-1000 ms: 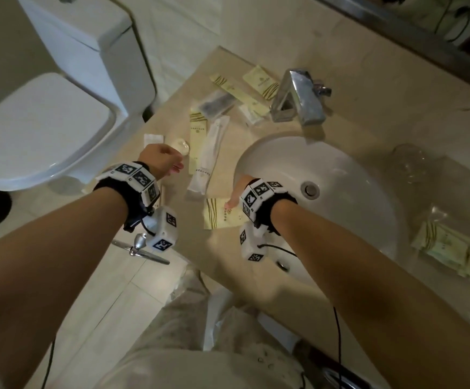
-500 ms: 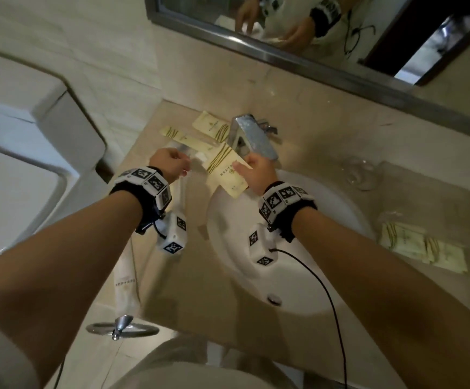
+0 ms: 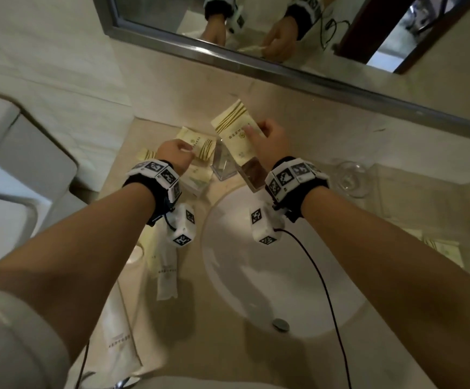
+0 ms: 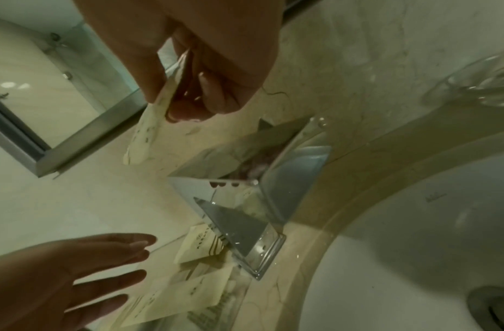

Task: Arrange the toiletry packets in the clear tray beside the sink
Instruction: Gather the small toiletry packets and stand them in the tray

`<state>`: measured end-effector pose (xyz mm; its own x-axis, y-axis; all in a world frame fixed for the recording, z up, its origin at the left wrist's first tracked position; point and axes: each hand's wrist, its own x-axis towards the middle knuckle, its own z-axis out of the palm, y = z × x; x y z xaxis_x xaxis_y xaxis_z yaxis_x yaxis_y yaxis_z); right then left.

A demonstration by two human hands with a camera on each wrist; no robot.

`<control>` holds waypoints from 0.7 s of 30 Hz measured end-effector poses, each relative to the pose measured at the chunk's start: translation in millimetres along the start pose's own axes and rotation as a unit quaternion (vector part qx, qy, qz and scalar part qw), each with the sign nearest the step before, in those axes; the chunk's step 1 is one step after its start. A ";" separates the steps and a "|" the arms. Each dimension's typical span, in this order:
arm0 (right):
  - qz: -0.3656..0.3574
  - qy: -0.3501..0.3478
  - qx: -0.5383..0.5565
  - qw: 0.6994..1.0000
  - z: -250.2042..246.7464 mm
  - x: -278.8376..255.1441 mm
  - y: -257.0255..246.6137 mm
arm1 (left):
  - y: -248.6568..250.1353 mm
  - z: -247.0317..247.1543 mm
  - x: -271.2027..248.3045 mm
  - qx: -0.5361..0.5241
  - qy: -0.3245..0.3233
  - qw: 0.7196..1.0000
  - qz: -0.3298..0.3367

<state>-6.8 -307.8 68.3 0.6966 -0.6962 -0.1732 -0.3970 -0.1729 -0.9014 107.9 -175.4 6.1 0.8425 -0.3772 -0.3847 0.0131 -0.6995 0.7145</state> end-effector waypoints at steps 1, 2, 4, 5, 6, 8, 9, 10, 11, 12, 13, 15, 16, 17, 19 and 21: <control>0.004 -0.005 -0.001 1.000 3.5 4.3 1.3 | -1.7 0.5 7.0 0.004 0.005 1.000 -0.004; 0.006 -0.011 0.002 1.000 7.5 8.4 2.4 | -3.1 0.2 13.7 0.012 0.008 1.000 -0.007; 0.010 -0.019 0.010 1.000 14.3 15.5 4.9 | -6.9 0.2 27.6 0.034 0.017 0.999 -0.013; 0.011 -0.023 0.011 1.000 16.2 18.1 5.3 | -9.0 0.8 33.7 0.046 0.024 0.998 -0.018; 0.011 -0.026 0.000 1.000 18.0 21.6 6.4 | -10.7 2.2 39.5 0.060 0.031 0.997 -0.026; 0.005 -0.025 -0.025 0.999 19.4 27.4 8.2 | -14.2 6.9 49.5 0.089 0.039 0.994 -0.042; 0.004 -0.027 -0.030 0.999 19.7 29.6 9.5 | -16.5 10.4 53.9 0.098 0.036 0.993 -0.047; 0.004 -0.031 -0.032 0.999 19.6 31.7 10.4 | -18.0 13.4 57.3 0.104 0.032 0.993 -0.050; 0.004 -0.031 -0.036 0.999 20.0 33.8 11.6 | -19.5 17.1 61.6 0.107 0.029 0.993 -0.050; 0.002 -0.030 -0.043 0.999 19.7 35.7 11.8 | -18.8 20.0 65.0 0.109 0.024 0.992 -0.051; -0.002 -0.028 -0.051 0.998 19.4 37.5 12.2 | -17.2 23.3 68.8 0.111 0.020 0.992 -0.052; -0.015 -0.022 -0.069 0.997 18.8 41.0 13.2 | -12.1 28.9 74.2 0.135 0.019 0.989 -0.052; -0.022 -0.020 -0.078 0.997 18.6 42.5 13.5 | -9.0 31.2 75.6 0.148 0.021 0.987 -0.051; -0.027 -0.018 -0.087 0.996 18.3 43.3 13.9 | -7.5 33.8 77.2 0.156 0.025 0.986 -0.047; -0.036 -0.019 -0.101 0.994 17.7 45.6 15.4 | -4.9 37.9 79.0 0.149 0.028 0.987 -0.050; -0.041 -0.015 -0.107 0.993 17.4 47.6 17.0 | -4.7 38.8 81.1 0.121 0.021 0.991 -0.061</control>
<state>30.0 -331.7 37.9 0.7478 -0.6535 -0.1176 -0.4539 -0.3739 -0.8088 155.2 -226.3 -51.2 0.8645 -0.2592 -0.4307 -0.0100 -0.8655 0.5007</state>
